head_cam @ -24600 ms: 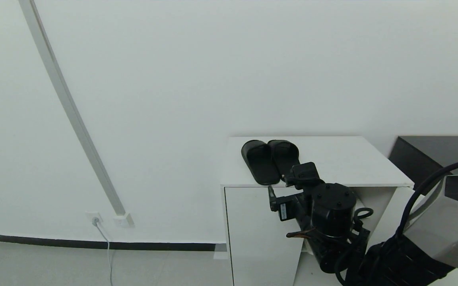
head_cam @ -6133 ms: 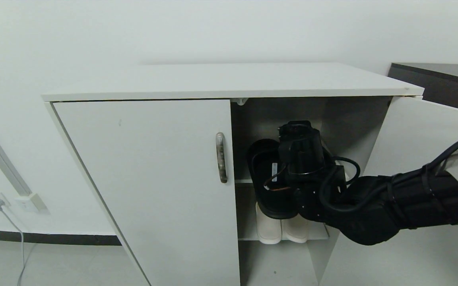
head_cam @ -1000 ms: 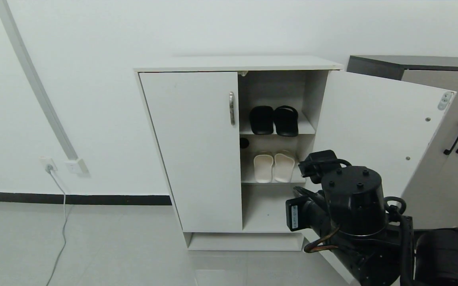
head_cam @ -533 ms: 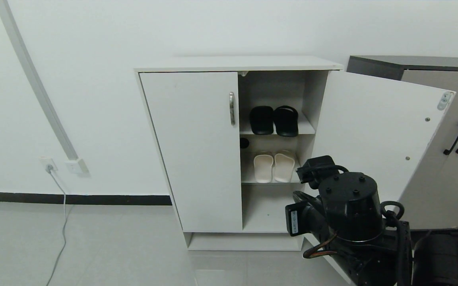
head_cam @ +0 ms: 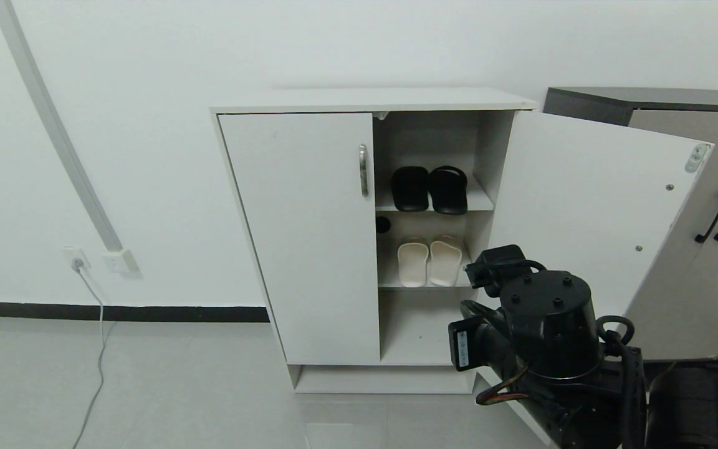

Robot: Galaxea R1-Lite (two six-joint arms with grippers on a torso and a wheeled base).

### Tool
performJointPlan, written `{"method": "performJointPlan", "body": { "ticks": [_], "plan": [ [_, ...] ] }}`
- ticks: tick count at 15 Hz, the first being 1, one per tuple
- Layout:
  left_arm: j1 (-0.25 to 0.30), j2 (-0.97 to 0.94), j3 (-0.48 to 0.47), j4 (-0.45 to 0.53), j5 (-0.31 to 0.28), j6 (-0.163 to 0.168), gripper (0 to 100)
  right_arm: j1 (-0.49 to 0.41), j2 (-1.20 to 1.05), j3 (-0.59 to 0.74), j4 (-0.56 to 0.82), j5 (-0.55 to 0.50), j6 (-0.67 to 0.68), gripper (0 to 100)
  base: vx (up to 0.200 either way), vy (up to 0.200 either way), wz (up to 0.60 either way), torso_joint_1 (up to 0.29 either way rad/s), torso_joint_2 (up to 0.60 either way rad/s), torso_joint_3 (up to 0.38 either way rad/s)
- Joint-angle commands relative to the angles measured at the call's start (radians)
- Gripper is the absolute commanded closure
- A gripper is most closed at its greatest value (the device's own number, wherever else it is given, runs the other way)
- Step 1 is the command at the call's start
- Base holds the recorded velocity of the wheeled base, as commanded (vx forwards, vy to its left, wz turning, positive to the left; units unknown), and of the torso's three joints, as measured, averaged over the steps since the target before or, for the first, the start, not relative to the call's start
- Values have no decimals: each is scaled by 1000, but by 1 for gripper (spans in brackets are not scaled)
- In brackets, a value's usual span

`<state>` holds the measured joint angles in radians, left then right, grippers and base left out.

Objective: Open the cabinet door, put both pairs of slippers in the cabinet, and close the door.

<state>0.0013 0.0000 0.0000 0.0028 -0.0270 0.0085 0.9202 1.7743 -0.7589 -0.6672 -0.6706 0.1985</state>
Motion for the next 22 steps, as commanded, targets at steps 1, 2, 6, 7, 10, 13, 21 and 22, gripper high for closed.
{"method": "performJointPlan", "body": {
  "ticks": [1, 2, 6, 7, 10, 13, 21, 22],
  "plan": [
    [0, 0, 0, 0, -1, -1, 100, 0, 2, 0, 0, 0, 1, 100, 0, 0, 0, 0, 0, 0],
    [0, 0, 0, 0, -1, -1, 100, 0, 2, 0, -2, 0, -1, 100, 0, 0, 0, 0, 0, 0],
    [0, 0, 0, 0, -1, 1, 100, 0, 2, 0, 0, -1, -1, 100, 0, 0, 0, 19, -198, -196],
    [0, 2, 0, 0, -1, -1, 100, 0, 2, 0, 0, -1, -1, 100, 0, 0, 0, 36, -403, -344],
    [0, 0, 0, -1, 1, -1, 100, 0, 2, 0, 0, -1, -1, 100, 0, 0, 0, 77, -440, -352],
    [0, 2, 0, 0, -1, 1, 100, 0, 2, 0, 0, -1, -1, 100, 0, 0, 0, 111, -458, -343],
    [0, 0, 0, 0, -1, 1, 100, 0, 1, 0, 0, -1, -1, 100, 0, 0, 0, 160, -480, -317],
    [0, 0, 0, 0, -1, 1, 100, 0, 2, 0, 0, -1, -1, 100, 0, 0, 0, 193, -510, -315]
  ]
}}
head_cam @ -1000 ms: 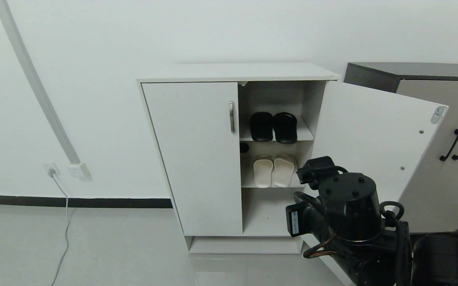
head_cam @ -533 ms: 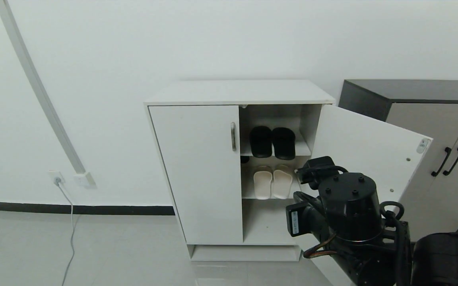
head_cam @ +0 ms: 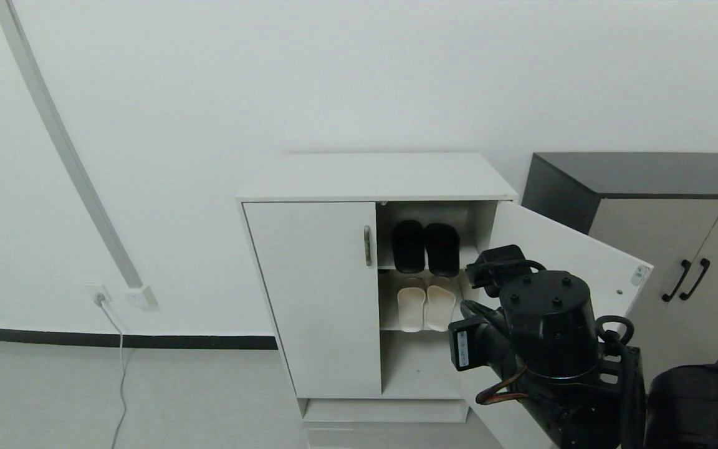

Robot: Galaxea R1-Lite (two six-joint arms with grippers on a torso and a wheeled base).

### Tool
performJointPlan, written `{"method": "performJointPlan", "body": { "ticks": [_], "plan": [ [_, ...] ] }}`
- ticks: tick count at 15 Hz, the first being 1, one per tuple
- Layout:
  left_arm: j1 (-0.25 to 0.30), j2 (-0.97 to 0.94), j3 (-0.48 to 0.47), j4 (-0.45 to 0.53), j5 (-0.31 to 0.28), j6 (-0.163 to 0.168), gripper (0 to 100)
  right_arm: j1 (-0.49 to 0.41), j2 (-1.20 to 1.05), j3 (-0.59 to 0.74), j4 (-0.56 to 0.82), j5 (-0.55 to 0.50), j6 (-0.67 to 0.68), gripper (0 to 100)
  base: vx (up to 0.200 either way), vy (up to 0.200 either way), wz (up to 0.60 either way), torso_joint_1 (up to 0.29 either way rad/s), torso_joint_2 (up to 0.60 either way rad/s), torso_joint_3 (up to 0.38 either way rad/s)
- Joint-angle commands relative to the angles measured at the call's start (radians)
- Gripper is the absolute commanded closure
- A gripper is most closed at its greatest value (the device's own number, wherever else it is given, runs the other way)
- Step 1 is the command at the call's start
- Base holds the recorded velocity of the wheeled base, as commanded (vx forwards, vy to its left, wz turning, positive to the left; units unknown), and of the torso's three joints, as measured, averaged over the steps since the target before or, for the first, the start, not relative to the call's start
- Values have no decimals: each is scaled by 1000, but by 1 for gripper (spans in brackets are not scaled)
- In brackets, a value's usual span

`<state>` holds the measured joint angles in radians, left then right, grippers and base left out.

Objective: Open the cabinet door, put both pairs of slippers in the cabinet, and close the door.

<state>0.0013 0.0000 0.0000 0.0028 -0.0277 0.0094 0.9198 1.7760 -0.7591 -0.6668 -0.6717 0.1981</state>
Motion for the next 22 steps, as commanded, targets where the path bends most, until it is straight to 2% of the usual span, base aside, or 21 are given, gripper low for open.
{"method": "performJointPlan", "body": {
  "ticks": [1, 16, 22],
  "plan": [
    [0, 0, 0, 0, 0, 0, 100, 1, -1, 0, 0, 0, 0, 100, 0, 0, 0, 193, -496, -305],
    [0, 0, 0, 0, 0, 0, 100, -27, 16, -3, 0, 7, -2, 100, 0, 0, 0, 232, -541, -314],
    [0, 0, 0, 0, 0, 0, 100, -32, 14, 0, -2, 20, -12, 100, 0, 0, 0, 38, -81, -44]
  ]
}}
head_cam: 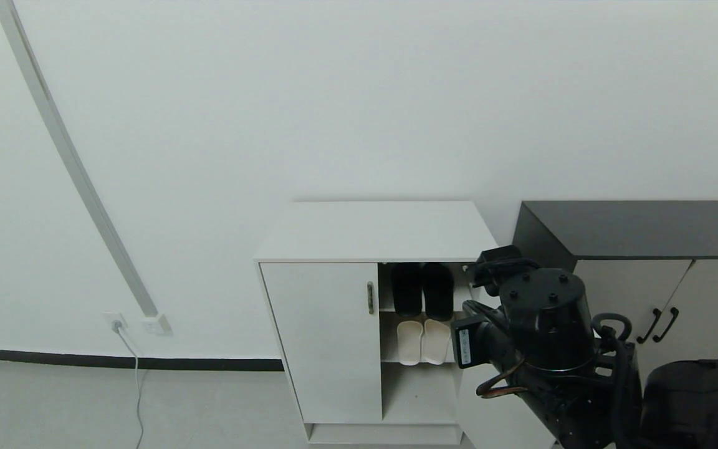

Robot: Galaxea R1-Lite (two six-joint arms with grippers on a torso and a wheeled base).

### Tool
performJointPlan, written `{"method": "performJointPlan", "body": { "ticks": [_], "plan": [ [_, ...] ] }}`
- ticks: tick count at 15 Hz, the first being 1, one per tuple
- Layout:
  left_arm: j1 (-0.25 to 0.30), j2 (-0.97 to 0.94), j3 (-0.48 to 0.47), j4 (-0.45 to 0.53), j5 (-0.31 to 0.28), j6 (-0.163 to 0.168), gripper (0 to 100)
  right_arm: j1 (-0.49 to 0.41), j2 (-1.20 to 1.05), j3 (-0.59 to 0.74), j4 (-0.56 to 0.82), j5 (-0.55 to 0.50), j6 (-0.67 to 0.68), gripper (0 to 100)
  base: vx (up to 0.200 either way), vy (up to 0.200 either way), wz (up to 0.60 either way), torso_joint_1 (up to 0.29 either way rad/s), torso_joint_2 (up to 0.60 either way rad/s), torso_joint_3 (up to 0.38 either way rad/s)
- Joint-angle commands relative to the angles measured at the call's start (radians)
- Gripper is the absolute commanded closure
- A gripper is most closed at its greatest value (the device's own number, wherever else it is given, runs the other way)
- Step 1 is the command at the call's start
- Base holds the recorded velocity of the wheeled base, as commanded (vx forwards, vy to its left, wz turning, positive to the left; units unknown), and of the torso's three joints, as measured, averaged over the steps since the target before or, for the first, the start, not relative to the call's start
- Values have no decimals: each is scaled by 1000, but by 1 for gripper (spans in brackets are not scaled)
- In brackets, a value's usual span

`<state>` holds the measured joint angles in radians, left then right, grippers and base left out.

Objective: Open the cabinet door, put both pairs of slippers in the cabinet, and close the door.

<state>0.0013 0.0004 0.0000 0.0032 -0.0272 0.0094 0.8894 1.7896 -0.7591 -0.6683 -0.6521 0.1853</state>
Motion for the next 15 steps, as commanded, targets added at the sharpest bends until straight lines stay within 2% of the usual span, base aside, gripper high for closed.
{"method": "performJointPlan", "body": {
  "ticks": [1, 7, 13, 15],
  "plan": [
    [0, 0, 0, 0, 0, 0, 100, -3, 1, 0, -1, 0, -1, 100, 0, 0, 0, 0, 0, 0],
    [0, 0, 0, 0, 0, 0, 100, -4, -1, 0, -1, 0, 0, 100, 0, 0, 0, 0, 0, 0],
    [0, 0, 0, 0, 0, 0, 100, -7, 1, 0, -1, 0, -1, 100, 0, 0, -600, 4, 0, -2],
    [0, 0, 0, 0, 0, 0, 100, -12, 4, 0, -1, 0, -4, 100, 0, 0, 0, 0, 0, 0]
  ]
}}
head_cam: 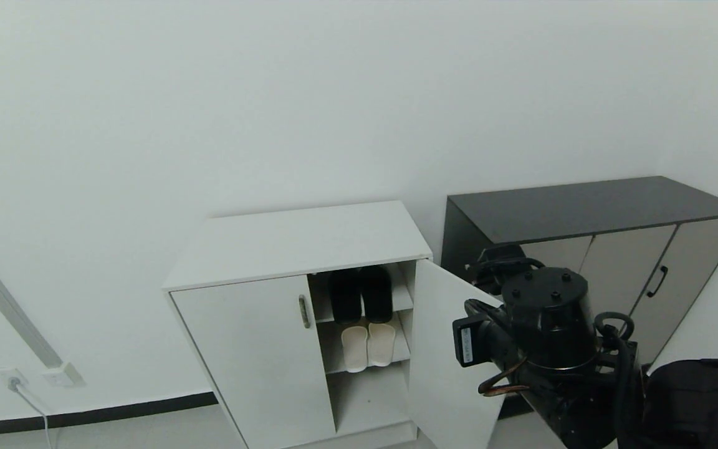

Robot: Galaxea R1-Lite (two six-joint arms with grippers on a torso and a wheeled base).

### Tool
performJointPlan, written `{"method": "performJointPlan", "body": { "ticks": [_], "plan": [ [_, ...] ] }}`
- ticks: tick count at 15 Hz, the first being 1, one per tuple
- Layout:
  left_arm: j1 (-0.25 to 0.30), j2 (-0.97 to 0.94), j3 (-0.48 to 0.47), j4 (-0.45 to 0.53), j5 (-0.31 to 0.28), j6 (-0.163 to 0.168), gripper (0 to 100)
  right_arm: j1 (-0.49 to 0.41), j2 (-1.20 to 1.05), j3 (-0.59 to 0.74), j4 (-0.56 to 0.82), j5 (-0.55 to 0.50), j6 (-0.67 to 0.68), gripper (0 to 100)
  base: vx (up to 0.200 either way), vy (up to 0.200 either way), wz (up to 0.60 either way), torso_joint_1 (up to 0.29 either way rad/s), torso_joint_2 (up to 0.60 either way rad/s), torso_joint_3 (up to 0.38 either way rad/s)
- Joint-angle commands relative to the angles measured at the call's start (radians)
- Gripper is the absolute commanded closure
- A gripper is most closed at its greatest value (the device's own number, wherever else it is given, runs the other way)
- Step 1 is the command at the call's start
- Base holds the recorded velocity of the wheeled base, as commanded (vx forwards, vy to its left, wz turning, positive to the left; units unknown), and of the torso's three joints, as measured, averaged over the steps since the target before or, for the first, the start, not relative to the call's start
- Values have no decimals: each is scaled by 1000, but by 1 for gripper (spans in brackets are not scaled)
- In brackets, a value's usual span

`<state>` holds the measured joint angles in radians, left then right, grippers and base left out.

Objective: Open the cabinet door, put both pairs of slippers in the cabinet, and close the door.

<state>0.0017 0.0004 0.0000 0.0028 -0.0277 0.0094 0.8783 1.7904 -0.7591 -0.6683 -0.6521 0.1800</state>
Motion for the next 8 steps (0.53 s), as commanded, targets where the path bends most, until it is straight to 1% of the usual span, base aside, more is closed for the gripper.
{"method": "performJointPlan", "body": {
  "ticks": [1, 6, 8],
  "plan": [
    [0, 0, 0, 0, 0, 0, 100, -1, 3, 1, -1, 0, -2, 100, 0, 0, 0, 0, 0, 0],
    [0, 0, 0, 0, 0, 0, 100, -2, 3, 0, -1, 0, -2, 100, 0, 0, 0, 0, 0, 0],
    [0, 0, 0, 0, 0, 0, 100, -2, 3, 1, -1, 0, -2, 100, -200, 0, 0, 2, 2, 2]
  ]
}}
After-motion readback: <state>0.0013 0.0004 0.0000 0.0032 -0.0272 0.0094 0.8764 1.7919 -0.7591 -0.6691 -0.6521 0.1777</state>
